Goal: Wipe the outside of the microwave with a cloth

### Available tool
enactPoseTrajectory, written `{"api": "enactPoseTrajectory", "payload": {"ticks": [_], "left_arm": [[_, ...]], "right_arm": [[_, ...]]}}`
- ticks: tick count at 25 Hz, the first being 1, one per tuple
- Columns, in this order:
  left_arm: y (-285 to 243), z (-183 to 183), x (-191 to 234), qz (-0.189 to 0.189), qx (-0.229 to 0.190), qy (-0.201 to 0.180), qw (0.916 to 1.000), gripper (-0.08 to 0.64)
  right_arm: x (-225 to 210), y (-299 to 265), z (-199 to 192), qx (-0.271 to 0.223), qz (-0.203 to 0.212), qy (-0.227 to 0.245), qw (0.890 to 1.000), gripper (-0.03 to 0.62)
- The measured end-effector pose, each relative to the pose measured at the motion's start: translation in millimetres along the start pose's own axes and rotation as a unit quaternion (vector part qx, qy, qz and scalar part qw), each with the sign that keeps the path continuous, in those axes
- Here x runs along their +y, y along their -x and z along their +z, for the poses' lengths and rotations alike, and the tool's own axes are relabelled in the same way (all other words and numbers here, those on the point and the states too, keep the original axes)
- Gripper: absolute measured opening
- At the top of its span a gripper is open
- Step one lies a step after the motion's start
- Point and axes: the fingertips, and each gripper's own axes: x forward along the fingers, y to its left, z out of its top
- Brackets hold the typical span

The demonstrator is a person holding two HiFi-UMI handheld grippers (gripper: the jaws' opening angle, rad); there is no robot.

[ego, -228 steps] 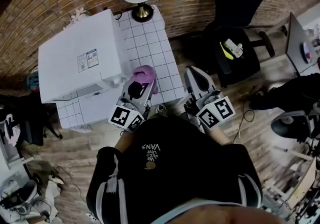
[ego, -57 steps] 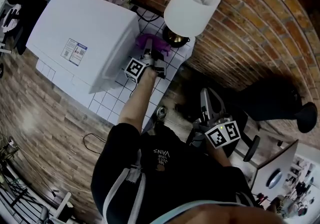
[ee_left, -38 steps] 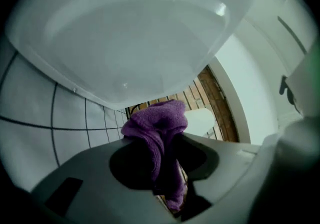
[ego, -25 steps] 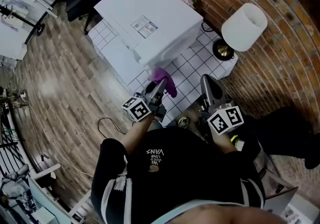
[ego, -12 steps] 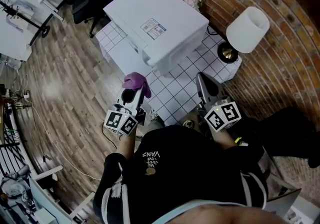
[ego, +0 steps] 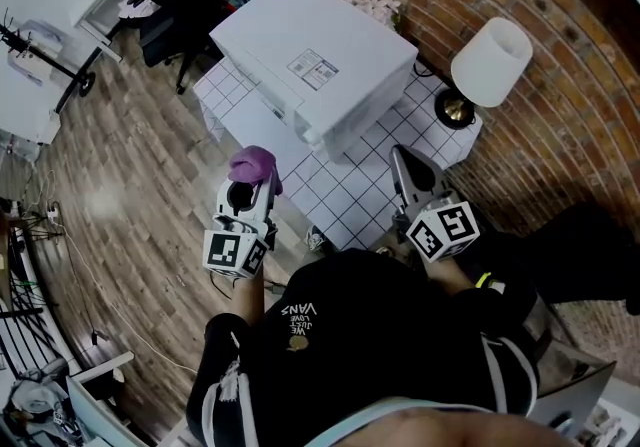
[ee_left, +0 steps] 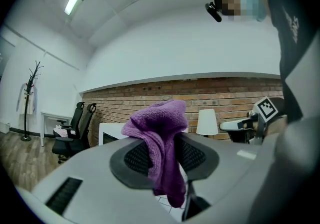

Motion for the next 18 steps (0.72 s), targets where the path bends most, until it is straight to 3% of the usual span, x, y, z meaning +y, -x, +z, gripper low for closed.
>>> {"api": "enactPoseTrajectory", "payload": {"ticks": [18], "left_arm": [[-7.1, -6.3, 6.4, -0.018, 0.009, 0.012, 0.9997, 0.13]], "right_arm": [[5.7, -6.4, -5.6, 0.004, -0.021, 0.008, 1.0, -0.001]]}}
